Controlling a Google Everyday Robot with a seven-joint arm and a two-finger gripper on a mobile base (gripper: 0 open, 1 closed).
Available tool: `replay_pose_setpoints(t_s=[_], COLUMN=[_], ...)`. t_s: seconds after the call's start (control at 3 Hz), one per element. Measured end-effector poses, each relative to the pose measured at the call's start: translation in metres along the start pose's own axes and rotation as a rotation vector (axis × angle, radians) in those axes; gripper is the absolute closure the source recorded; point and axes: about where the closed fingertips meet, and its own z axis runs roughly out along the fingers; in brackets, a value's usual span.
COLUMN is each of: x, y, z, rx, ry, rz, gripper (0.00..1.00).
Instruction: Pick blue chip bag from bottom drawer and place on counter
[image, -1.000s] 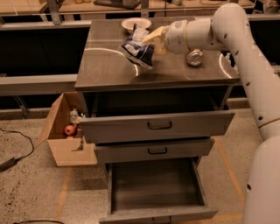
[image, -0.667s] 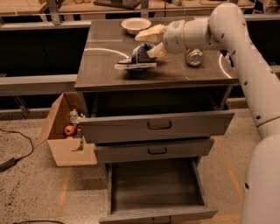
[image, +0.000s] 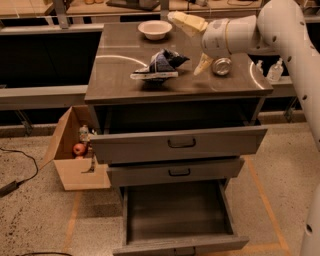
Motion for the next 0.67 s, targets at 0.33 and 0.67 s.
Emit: replay_pose_setpoints(t_s=[0.33,0.67], x=[0.0111,0.0127], y=[0.0084,0.0101], z=[-0.0486,-0.0579], rx=[-0.056,-0.064], ry=[0.096,0.111], rz=[0.005,0.006], gripper=[0.00,0.00])
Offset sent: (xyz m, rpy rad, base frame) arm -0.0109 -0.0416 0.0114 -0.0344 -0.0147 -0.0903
